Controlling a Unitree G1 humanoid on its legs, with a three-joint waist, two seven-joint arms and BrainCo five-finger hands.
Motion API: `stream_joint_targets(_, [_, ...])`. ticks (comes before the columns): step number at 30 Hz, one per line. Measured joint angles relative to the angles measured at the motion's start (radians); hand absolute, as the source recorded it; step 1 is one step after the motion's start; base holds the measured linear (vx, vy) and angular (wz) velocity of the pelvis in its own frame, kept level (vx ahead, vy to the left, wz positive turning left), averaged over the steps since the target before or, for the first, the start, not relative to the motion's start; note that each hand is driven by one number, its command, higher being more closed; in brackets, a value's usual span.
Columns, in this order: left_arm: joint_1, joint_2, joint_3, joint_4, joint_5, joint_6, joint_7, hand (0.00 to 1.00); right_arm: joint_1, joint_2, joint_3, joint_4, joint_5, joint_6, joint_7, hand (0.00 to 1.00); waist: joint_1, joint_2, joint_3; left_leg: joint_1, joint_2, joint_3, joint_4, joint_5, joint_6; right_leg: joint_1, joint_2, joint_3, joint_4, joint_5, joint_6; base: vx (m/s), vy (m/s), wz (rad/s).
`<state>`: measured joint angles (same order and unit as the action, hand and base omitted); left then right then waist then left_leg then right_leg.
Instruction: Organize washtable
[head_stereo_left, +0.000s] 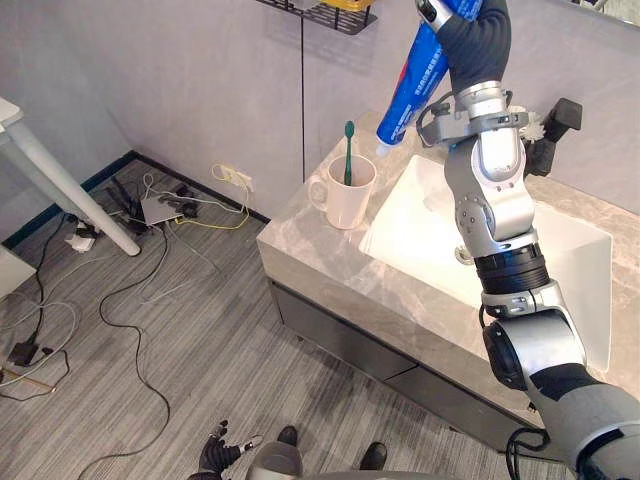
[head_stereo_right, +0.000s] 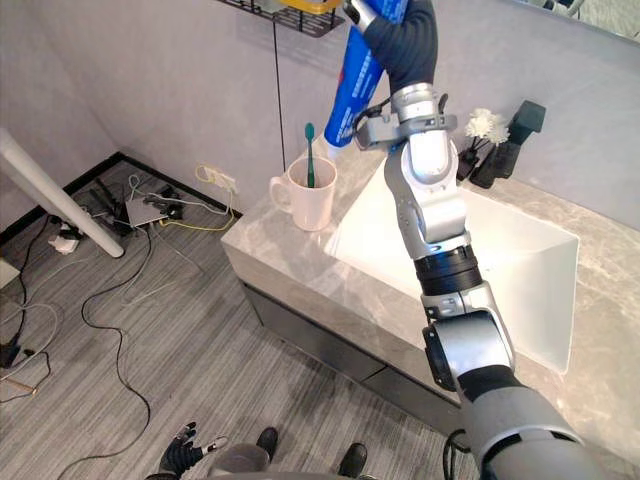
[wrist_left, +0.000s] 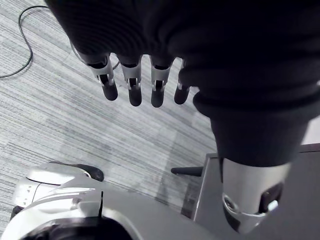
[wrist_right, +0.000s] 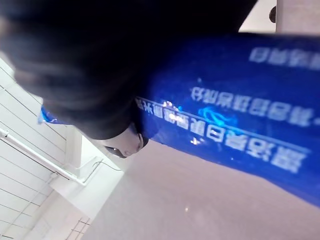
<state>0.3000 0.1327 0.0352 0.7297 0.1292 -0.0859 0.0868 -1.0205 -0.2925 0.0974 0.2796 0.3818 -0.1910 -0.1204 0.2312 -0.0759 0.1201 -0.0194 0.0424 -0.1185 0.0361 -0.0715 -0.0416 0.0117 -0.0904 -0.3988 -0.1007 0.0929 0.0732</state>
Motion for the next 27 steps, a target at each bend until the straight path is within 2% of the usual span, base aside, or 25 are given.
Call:
stream_joint_targets(6, [0.0,0.011,-0.004,0.008,0.002,-0.001,0.001,0.0,-0.003,0.0,0.001,0.036,-0.01,0.001,-0.01,1.0,0.004,-0.01,0.026,-0.004,-0.001,-0.001,0.005,0.0,0.0,0.0,-0.001,-0.001,0.0,0.0,0.0,-0.02,0.003,0.0])
stream_joint_targets(10, [-0.001,0.011,-0.004,0.007,0.002,-0.01,0.002,0.0,-0.058,0.0,0.001,0.099,-0.023,0.004,-0.014,1.0,0.004,-0.007,0.042,-0.011,0.0,-0.003,0.009,0.0,0.0,-0.004,0.0,-0.003,0.0,0.0,0.0,0.0,0.001,0.01])
stream_joint_targets(19, [-0.003,0.011,-0.006,0.007,0.0,-0.011,0.002,0.0,-0.061,0.0,0.023,0.133,-0.04,0.006,-0.017,1.0,0.007,-0.008,0.05,-0.03,-0.005,-0.014,0.015,0.0,0.0,-0.015,-0.003,-0.009,0.0,0.0,0.0,0.01,0.004,0.03])
stream_joint_targets(27, [-0.008,0.012,-0.006,0.005,0.0,-0.012,0.002,0.0,-0.061,0.0,0.023,0.136,-0.04,0.015,-0.017,1.0,0.009,-0.008,0.081,-0.039,-0.006,-0.018,0.025,0.0,0.0,-0.015,-0.011,-0.011,0.0,0.0,0.0,-0.01,0.005,0.01])
